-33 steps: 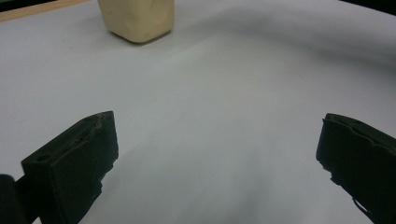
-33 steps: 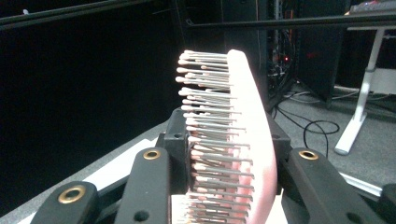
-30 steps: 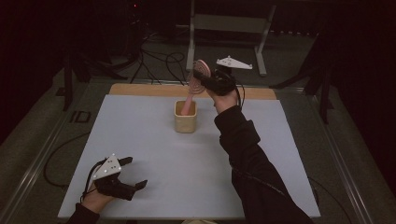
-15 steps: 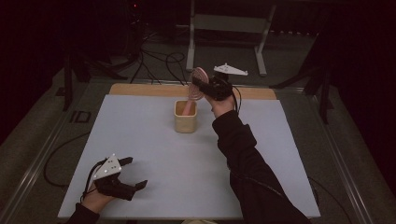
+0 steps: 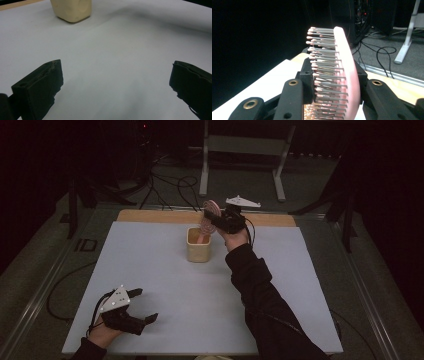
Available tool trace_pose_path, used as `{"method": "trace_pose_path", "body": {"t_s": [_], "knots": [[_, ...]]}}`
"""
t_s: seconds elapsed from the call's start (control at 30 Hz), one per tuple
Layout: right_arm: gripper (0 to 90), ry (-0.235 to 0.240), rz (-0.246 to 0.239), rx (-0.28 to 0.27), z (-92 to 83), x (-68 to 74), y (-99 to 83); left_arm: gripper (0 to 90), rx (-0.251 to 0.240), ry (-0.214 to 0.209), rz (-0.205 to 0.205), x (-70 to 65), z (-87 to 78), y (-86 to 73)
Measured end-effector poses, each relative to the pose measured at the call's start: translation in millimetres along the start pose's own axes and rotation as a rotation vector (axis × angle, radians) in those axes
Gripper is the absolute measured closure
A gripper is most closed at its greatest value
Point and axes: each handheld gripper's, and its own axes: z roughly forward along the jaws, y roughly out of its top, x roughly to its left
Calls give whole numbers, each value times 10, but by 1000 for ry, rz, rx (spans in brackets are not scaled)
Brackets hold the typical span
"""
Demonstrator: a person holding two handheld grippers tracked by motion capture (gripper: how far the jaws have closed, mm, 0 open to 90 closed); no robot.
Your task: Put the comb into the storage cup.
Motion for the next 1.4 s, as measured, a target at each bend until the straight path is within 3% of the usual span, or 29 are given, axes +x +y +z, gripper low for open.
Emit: {"method": "trace_pose_path", "body": {"t_s": [0.37,0.87,0.93,0.97,1.0,1.03,1.07,1.1,1.4], "knots": [[641,9,57,13,18,-66,-108,1,-3,-1,-3,3,1,1],[619,13,70,46,-15,-160,-104,1,0,-3,-4,3,5,1],[572,18,66,51,-14,-163,-99,1,0,-3,-2,1,7,1],[359,30,63,63,-13,-167,-85,1,0,-3,-2,1,5,1],[359,30,63,63,-13,-167,-85,1,0,-3,-2,1,5,1],[172,25,61,87,-15,-166,-65,1,0,-3,-3,1,4,2],[172,25,61,87,-15,-166,-65,1,-2,-4,-4,1,4,1],[100,32,61,97,-16,-167,-58,1,0,-3,-3,2,4,1],[72,-10,25,138,-60,-165,-22,0,0,-5,0,-2,1,6]]}}
